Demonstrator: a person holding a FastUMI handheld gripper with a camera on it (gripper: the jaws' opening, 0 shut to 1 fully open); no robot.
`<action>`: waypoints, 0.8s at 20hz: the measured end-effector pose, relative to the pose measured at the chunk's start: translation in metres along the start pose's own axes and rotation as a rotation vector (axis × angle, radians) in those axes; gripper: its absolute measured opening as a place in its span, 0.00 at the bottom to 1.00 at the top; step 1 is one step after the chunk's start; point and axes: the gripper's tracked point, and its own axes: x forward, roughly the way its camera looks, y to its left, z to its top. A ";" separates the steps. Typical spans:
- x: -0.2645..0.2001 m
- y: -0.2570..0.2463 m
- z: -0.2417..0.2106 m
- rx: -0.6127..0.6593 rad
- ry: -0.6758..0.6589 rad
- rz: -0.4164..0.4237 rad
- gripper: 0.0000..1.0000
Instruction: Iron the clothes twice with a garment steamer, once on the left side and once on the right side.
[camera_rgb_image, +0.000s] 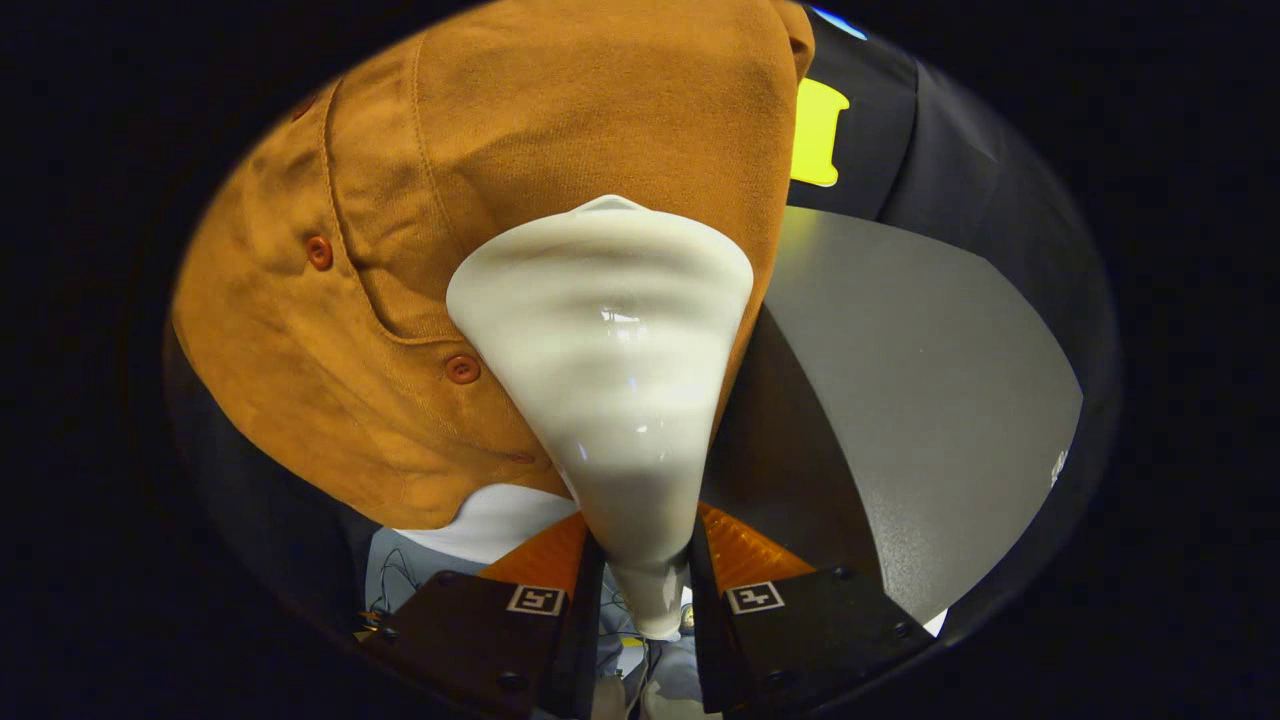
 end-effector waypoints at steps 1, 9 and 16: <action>0.001 0.000 0.003 0.005 -0.015 -0.001 0.44; -0.028 0.018 0.073 0.068 -0.387 0.041 0.44; -0.075 0.078 0.096 -0.002 -0.559 0.154 0.44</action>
